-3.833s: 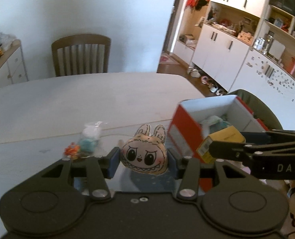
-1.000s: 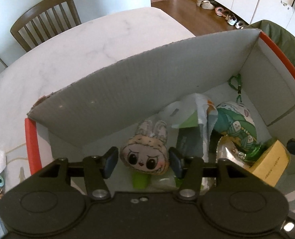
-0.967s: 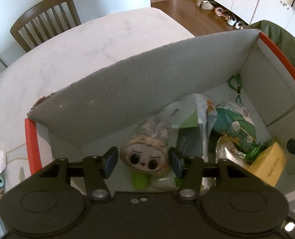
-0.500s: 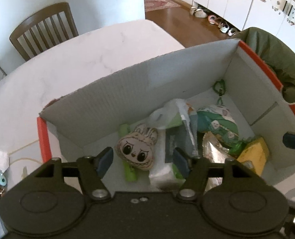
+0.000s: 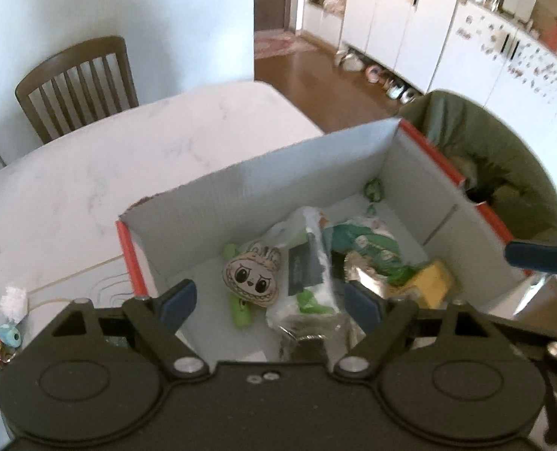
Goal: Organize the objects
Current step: 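Withdraw both tools from the shoebox toward the remaining table items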
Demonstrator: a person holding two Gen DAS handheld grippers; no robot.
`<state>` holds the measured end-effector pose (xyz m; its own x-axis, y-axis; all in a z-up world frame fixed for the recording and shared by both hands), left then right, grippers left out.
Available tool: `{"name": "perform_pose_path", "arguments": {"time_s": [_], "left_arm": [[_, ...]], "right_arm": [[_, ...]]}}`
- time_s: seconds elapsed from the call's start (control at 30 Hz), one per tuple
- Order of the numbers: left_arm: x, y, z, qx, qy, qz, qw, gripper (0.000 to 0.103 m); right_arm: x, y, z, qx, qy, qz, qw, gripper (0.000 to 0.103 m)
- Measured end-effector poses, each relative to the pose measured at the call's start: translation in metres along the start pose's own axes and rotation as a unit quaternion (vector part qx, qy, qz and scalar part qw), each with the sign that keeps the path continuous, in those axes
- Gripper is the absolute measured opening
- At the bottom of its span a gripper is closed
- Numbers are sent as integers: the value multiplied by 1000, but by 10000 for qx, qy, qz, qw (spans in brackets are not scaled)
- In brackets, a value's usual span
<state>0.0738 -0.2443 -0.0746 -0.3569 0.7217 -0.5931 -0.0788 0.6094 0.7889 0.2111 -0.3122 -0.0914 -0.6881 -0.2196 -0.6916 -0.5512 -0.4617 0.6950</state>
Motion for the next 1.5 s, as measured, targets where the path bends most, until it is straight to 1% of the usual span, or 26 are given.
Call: {"name": "perform_pose_path", "arguments": {"time_s": [0.07, 0.2, 0.3, 0.37, 0.43, 0.53, 0.63, 0.73, 0.9, 1.1, 1.23, 1.5], "left_arm": [[0, 11, 2, 125, 31, -143, 9998, 86], [7, 33, 10, 201, 34, -395, 9990, 87], [14, 50, 23, 284, 130, -522, 9981, 90], [20, 58, 31, 298, 176, -600, 9976, 93], [27, 68, 43, 262, 198, -662, 9973, 95], [40, 82, 61, 204, 247, -734, 9968, 97], [51, 95, 79, 71, 282, -859, 9959, 101], [61, 107, 97, -38, 327, -979, 9946, 102], [77, 119, 134, -254, 481, -1085, 9926, 102], [96, 122, 180, -487, 594, -1078, 9912, 102], [107, 120, 207, -507, 756, -1081, 9900, 102], [126, 102, 256, -731, 958, -999, 9877, 102]], "right_arm": [[-2, 7, 7, -13, -30, -60, 10000, 76], [-3, 18, 22, -62, -121, -174, 9998, 77], [-4, 27, 38, -139, -141, -242, 9995, 79], [-4, 31, 51, -196, -101, -283, 9994, 82], [-3, 34, 65, -240, -39, -327, 9992, 83], [-3, 37, 87, -372, 7, -351, 9987, 83], [-4, 35, 111, -519, 29, -377, 9979, 84], [-5, 31, 134, -622, 65, -365, 9974, 85], [-5, 20, 168, -657, 155, -314, 9972, 85], [-5, 1, 203, -673, 191, -228, 9973, 85], [-5, -14, 224, -641, 252, -153, 9975, 85], [-10, -54, 257, -538, 334, 60, 9980, 85]]}}
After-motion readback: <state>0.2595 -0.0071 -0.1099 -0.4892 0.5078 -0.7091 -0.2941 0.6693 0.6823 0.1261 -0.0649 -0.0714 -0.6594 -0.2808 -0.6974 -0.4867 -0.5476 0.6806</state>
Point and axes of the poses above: each gripper's, at about its wrist camera, not at the fingertips, and y roughly against the way its jaws point, z to its left, x to its underside, the point moved 6 cm from there along -y, roughly the way its jaws point, and after that the axes turned 2 degrees about -y, right-handed, at the moved point
